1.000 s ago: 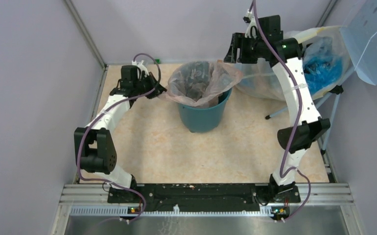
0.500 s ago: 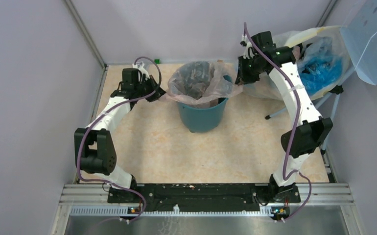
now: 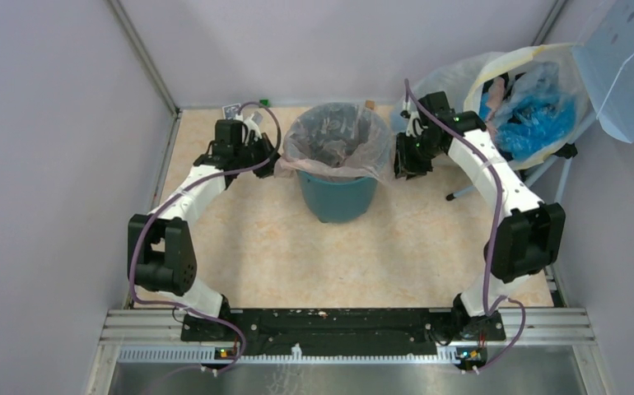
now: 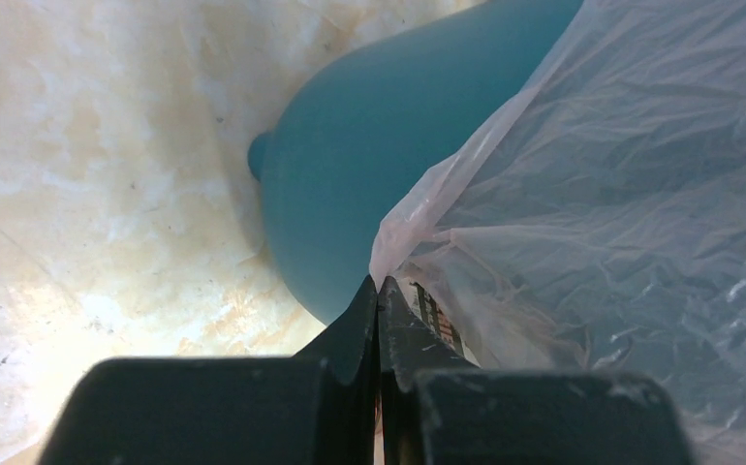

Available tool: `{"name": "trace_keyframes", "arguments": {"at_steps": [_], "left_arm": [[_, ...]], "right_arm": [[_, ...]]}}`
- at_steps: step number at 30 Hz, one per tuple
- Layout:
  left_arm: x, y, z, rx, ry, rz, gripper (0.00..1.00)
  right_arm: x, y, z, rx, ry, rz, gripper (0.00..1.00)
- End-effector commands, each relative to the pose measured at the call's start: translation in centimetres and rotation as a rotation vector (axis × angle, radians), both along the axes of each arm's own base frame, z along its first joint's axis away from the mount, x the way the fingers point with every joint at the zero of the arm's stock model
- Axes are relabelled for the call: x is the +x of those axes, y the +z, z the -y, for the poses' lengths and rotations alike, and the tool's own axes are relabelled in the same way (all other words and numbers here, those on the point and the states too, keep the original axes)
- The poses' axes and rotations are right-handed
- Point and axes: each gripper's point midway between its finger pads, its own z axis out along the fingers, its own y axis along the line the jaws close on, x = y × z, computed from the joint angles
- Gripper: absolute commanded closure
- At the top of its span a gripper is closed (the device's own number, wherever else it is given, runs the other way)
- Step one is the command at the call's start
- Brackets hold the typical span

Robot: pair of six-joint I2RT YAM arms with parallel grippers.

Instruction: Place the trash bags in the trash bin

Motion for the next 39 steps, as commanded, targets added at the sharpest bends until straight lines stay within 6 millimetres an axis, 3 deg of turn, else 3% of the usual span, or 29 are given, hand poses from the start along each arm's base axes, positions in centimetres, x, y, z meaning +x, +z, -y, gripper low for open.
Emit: {"name": "trace_keyframes", "arguments": {"at_steps": [1, 8, 12, 17, 20, 28, 34, 39], "left_arm": [[-1.5, 2.2, 0.8, -0.062, -0.029, 0.021, 1.00], [-3.3, 3.2, 1.0, -0.104, -0.031, 0.015, 1.00], [-4.1, 2.6, 0.9, -0.113, -0.025, 0.002, 1.00], [-3.4, 0.0, -0.9, -0.005, 0.046, 0.068, 1.00], [-2.1, -0.6, -1.6, 0.030, 0.095, 0.127, 1.00], [1.8, -0.5, -2.4, 0.024, 0.199, 0.276, 1.00], [2.7, -2.2, -2.0, 0.019, 0.185, 0.269, 1.00], [2.7, -2.7, -1.8, 0.015, 0.173, 0.260, 1.00]], "right_arm": [[-0.1, 1.0, -1.0, 0.109, -0.038, 0.079, 0.72], [0.0, -1.7, -3.2, 0.125, -0.064, 0.096, 0.70], [0.6, -2.9, -3.9, 0.114, -0.071, 0.103, 0.71], [0.7, -6.3, -3.1, 0.047, -0.072, 0.063, 0.73], [0.6, -7.4, -2.6, 0.022, -0.081, 0.061, 0.74], [1.4, -7.6, -2.1, 0.074, -0.108, 0.100, 0.75], [2.7, -7.8, -2.7, 0.158, -0.118, 0.107, 0.75], [3.5, -6.2, -2.7, 0.155, -0.097, 0.152, 0.72]]}}
